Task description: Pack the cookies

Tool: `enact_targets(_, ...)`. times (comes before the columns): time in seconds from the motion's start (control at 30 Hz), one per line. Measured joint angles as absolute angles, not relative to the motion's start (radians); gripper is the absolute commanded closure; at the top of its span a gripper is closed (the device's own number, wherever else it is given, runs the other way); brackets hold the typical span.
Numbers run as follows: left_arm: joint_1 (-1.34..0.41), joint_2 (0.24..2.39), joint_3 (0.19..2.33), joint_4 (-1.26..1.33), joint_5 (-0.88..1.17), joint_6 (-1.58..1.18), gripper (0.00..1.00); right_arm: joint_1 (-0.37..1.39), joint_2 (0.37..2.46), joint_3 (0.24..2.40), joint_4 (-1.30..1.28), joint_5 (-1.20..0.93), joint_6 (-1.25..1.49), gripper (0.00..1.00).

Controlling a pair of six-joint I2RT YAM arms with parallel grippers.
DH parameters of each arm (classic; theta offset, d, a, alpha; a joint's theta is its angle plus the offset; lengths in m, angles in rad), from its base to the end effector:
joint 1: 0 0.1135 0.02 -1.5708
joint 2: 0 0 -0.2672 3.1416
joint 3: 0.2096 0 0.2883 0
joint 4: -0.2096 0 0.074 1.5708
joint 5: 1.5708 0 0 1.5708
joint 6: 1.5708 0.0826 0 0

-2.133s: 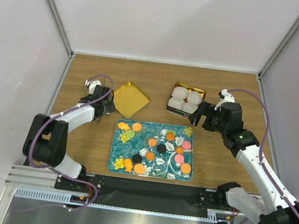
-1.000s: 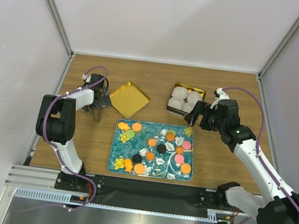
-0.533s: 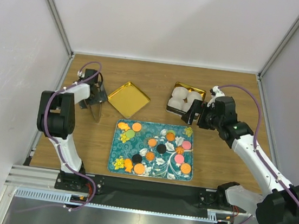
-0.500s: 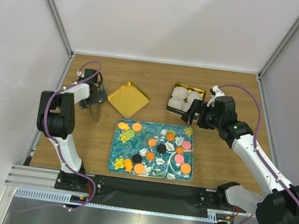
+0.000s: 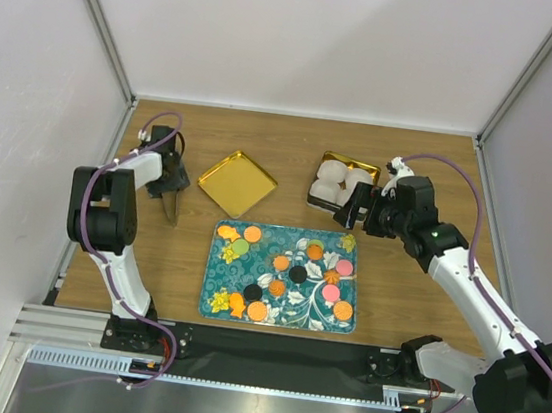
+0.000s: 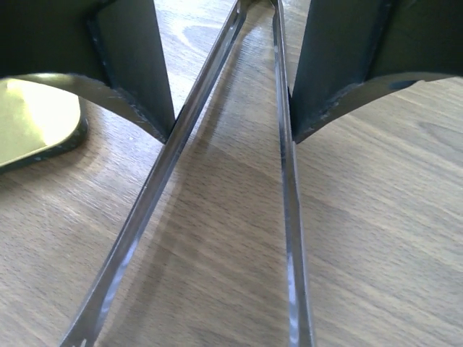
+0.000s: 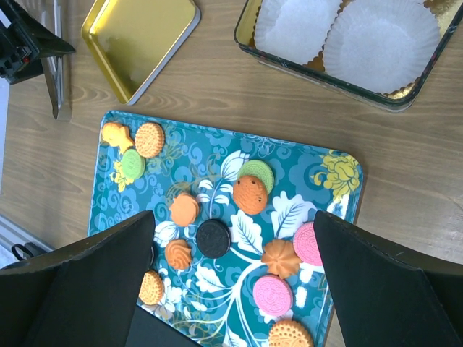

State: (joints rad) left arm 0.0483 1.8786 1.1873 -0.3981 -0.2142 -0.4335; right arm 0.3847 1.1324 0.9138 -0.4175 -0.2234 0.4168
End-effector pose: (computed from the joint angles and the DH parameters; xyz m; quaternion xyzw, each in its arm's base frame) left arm 0.4267 0.0382 0.0974 -0.2551 0.9316 0.0565 0.2525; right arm 0.2890 0.1367 0.2610 -0.0360 0.8879 0.2663 0.3734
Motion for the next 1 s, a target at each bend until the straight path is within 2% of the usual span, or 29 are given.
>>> enact_targets(0.2,0.04,1.877,1.181,-0.394,-0.242,-0.437,0.43,0.385,1.111,0.914,-0.418,-0.227,0.417,0.0)
enact_targets(0.5,-0.048,1.79,1.1,-0.417,-0.289,-0.453,0.43,0.385,1.085,0.913,-0.416,-0.227,0.419,0.0)
enact_targets(1.0,-0.167,1.404,1.085,-0.55,-0.364,-0.462,0.43,0.393,1.069,0.883,-0.386,-0.226,0.444,0.0)
